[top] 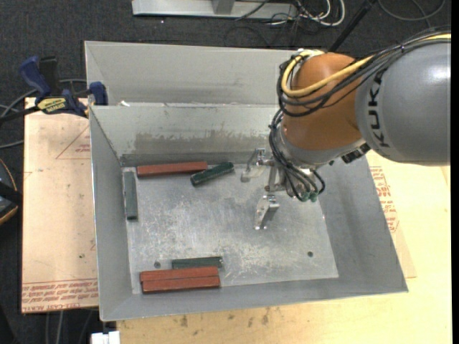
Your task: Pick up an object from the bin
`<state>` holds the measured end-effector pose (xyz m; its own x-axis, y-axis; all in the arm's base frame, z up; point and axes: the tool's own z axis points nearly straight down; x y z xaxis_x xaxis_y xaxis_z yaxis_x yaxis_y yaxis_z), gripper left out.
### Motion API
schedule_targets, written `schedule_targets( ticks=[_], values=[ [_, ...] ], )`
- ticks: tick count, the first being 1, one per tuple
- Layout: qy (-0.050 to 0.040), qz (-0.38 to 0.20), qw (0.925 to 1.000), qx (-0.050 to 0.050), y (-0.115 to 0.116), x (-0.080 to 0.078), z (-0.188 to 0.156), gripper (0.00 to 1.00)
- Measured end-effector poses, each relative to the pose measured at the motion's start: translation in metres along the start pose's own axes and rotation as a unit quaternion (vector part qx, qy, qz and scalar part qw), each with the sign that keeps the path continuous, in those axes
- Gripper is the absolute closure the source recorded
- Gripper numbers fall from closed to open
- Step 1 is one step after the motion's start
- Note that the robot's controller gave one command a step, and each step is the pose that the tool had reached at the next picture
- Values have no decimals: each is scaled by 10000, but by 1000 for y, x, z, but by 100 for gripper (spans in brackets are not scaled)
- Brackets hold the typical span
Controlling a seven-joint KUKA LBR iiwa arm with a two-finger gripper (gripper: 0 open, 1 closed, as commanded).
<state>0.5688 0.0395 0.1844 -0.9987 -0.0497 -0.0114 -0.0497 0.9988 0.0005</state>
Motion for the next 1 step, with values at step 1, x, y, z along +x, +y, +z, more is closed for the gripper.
schedule_targets(
  ticks=[1],
  values=[
    [61, -86, 9999, 4, 50, 12, 37, 0]
  ],
)
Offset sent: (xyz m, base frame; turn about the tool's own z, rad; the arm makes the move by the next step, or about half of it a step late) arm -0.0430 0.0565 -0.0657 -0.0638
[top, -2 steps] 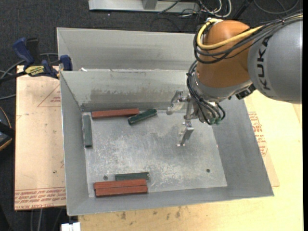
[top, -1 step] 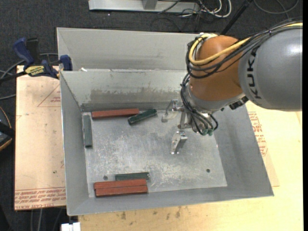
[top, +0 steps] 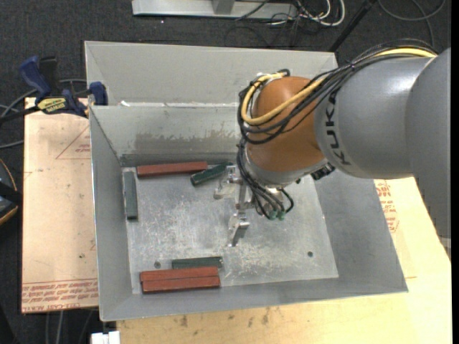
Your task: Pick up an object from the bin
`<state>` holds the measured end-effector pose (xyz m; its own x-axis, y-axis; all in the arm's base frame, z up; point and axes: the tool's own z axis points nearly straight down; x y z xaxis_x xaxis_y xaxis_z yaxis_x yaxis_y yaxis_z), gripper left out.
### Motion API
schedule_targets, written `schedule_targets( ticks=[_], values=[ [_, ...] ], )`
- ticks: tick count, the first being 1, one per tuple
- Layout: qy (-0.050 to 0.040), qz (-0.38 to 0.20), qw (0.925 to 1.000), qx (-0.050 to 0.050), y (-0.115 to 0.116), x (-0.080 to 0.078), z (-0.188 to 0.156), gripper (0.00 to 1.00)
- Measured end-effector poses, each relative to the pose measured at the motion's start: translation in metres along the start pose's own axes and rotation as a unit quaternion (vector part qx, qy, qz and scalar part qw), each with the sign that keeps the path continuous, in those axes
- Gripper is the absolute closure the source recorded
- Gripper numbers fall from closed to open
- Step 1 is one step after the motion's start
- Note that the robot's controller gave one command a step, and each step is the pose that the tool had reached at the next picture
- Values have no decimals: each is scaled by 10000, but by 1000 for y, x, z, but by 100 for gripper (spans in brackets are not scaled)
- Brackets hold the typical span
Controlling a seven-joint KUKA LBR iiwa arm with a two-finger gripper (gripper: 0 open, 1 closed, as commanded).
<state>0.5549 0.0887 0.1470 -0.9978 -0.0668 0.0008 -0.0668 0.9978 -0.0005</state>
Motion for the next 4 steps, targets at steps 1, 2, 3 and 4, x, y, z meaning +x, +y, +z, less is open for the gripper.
schedule_targets(
  ticks=[1, 2, 3, 4],
  values=[
    [-7, -206, 9998, -27, 26, 19, 20, 0],
    [-47, -798, 9968, -17, 64, 49, 59, 100],
    [-47, -796, 9968, -17, 64, 50, 59, 100],
    [-8, -694, 9976, -8, 84, 47, 21, 100]
  ],
)
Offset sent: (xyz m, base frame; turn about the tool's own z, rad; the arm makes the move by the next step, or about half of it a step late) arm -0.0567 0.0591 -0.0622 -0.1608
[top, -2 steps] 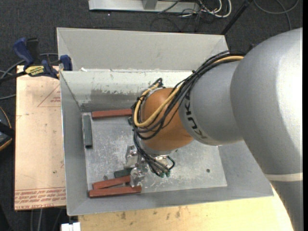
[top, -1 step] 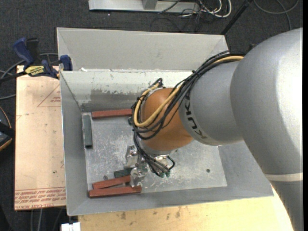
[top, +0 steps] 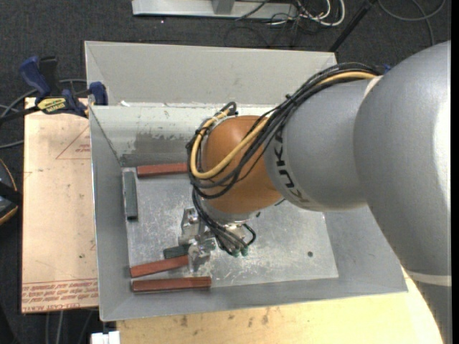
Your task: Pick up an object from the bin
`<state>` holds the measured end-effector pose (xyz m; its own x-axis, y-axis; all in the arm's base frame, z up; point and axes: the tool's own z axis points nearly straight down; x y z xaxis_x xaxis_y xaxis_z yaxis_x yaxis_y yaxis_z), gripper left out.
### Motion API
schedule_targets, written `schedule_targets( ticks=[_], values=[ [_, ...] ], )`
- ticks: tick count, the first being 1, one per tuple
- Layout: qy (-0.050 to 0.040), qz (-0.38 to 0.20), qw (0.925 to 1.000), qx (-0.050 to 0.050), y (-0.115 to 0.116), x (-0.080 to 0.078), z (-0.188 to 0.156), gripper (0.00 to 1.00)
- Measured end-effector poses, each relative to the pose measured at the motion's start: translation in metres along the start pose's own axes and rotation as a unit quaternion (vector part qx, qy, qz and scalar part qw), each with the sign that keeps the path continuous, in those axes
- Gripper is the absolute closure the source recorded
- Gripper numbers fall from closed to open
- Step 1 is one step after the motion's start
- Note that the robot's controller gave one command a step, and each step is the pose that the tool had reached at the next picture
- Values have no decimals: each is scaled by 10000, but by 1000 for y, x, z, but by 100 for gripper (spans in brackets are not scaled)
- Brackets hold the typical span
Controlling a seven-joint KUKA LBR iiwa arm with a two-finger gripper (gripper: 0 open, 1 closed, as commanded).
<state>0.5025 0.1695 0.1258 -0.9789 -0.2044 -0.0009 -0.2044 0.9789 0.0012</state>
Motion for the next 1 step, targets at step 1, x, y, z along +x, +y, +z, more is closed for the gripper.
schedule_targets(
  ticks=[1],
  values=[
    [0, 3, 10000, 0, 0, 0, 0, 100]
  ],
)
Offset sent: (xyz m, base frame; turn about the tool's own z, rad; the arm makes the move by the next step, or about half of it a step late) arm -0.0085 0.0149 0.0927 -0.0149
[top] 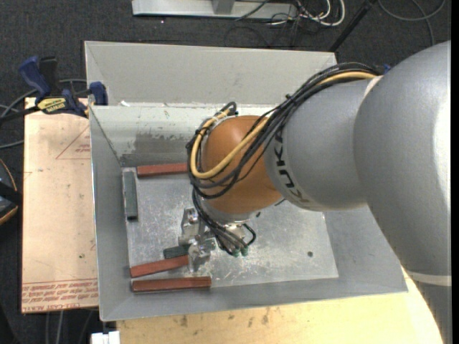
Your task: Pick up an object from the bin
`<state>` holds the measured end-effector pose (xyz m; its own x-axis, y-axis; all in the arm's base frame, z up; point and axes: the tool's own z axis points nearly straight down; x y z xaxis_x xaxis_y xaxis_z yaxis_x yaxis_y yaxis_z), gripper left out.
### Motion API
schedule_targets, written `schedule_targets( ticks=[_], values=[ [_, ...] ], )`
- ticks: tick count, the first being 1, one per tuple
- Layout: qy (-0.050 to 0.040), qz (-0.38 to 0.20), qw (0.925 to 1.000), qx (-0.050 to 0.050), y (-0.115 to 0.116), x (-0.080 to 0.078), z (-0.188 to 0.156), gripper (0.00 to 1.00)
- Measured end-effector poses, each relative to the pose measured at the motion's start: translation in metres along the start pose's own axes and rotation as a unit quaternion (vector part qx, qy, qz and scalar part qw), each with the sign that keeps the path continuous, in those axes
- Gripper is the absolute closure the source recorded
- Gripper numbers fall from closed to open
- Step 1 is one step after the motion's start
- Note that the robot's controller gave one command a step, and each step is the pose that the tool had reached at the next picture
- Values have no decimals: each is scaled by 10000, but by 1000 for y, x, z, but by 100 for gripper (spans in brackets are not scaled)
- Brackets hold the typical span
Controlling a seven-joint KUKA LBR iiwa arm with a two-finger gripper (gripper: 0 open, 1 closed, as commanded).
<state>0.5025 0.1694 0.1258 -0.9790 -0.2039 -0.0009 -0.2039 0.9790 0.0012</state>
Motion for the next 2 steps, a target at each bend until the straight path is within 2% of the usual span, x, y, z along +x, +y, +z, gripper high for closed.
schedule_targets(
  ticks=[1, 2],
  values=[
    [-1, -88, 10000, 1, 17, 5, -92, 100],
    [-1, -88, 10000, 1, 17, 5, -92, 100]
  ],
)
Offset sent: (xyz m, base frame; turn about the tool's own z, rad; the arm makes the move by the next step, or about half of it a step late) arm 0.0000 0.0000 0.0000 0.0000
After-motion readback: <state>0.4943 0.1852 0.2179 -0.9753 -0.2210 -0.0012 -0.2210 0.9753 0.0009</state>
